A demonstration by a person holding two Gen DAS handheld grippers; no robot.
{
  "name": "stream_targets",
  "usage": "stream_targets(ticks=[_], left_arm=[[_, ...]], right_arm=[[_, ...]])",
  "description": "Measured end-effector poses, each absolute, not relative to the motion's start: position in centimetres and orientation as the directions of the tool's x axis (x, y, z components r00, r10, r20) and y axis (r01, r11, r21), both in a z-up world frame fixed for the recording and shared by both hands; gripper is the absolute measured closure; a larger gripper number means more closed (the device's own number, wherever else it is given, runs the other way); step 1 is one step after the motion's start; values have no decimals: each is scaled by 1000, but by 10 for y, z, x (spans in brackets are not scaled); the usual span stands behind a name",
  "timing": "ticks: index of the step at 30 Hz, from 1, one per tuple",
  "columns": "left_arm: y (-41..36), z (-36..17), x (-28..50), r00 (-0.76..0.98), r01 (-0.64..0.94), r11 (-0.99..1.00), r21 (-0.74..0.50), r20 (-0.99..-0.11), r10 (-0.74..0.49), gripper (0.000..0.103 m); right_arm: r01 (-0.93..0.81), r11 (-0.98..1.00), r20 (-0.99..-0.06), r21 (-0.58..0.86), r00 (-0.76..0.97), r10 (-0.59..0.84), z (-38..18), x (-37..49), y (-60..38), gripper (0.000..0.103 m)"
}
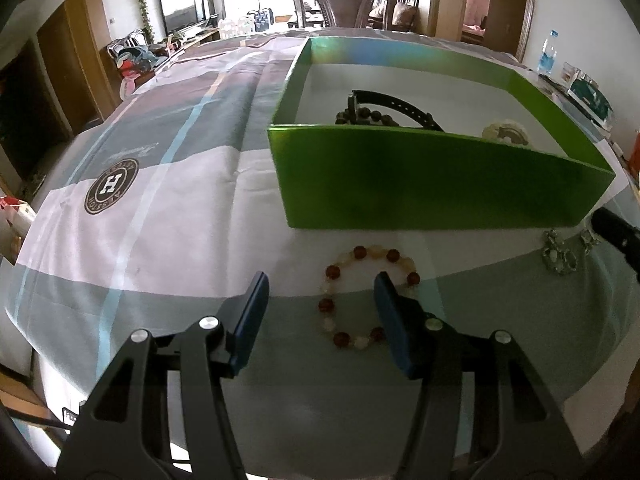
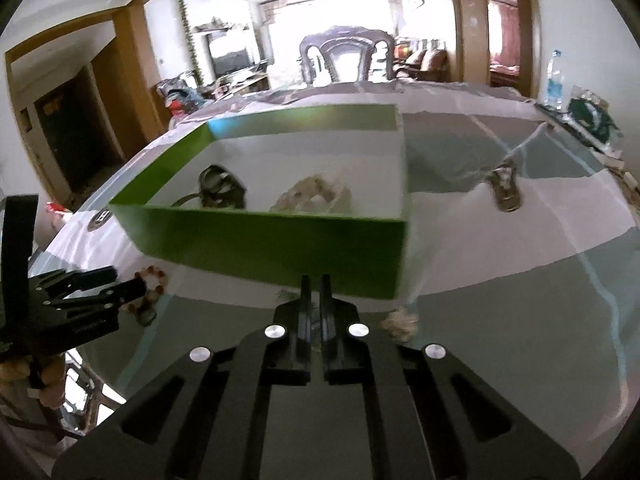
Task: Organize jewelry
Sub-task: 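Move the right gripper to the silver charms while the left gripper approaches the black ring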
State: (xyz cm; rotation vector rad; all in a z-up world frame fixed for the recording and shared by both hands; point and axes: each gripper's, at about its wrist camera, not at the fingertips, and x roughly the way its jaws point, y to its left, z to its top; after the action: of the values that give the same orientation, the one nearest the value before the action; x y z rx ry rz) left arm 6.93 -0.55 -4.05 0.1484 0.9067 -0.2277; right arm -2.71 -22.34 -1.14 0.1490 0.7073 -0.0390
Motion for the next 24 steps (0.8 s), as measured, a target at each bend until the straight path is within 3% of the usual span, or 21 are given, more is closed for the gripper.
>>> stream_targets(ticks=[2, 4, 6, 24], left_arm=[[-4, -40, 69, 594, 254, 967, 27, -793, -134, 48], [-4, -40, 69, 595, 254, 967, 23, -792, -137, 48], [-4, -38, 68, 596, 260, 965, 19, -790, -145, 48], [-6, -32, 55, 587, 306, 952, 1, -787, -188, 45]], right_arm=[[124, 987, -654, 101, 756, -28, -11, -29, -232, 98], [183, 981, -666, 62, 740, -96, -13, -34, -245, 90], [227, 973, -673, 46, 726, -138, -18, -38, -256, 68], [150, 987, -715, 62, 697, -61, -39, -23, -233, 66]])
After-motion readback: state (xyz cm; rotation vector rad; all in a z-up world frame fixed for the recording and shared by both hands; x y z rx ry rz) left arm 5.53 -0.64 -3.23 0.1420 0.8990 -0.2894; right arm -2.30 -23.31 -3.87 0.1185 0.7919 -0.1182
